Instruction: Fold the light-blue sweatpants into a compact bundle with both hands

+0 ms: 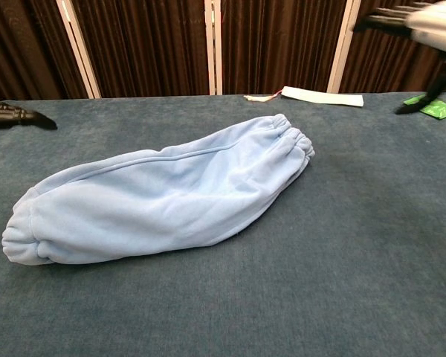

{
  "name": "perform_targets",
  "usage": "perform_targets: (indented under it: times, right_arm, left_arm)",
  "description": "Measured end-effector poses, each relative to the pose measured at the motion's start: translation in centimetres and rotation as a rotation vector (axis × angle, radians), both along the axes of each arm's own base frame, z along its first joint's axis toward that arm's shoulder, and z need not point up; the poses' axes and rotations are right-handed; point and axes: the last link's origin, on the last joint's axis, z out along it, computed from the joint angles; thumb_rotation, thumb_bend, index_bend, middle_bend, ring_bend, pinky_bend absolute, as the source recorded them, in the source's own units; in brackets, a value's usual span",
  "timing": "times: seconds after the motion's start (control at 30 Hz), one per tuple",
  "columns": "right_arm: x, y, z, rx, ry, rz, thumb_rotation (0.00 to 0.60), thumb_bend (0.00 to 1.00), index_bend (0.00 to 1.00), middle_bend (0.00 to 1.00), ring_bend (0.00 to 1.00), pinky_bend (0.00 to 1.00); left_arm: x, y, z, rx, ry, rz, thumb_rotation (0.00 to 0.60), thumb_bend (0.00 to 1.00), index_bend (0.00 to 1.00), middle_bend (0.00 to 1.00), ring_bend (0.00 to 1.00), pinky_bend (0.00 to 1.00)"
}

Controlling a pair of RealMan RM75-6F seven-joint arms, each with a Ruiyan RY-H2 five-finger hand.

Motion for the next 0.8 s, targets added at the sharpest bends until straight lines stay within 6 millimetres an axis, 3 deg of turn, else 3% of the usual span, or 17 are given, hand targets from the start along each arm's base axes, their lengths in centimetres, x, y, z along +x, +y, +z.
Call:
perform_targets:
  times: [0.4,0.8]
  right_arm:
    - [-6.9,6.9,3.3,-0.067,-0.037,-0.164,0.600,0.00,0.00,0.00,0.00,0.00]
    - [-9.8,14.0,3.8,-0.090,-0.136,-0.272,0.600,0.00,0.00,0.00,0.00,0.00]
  left_arm:
    - [-2.9,0.0,-1.1,-0.030,0.131,-0.253,0.572,0.02,0.00,0.00,0.00,0.00]
    - [-3.8,-0.1,-4.6,-0.066,0.146,-0.322,0.600,0.02,0.00,0.00,0.00,0.00]
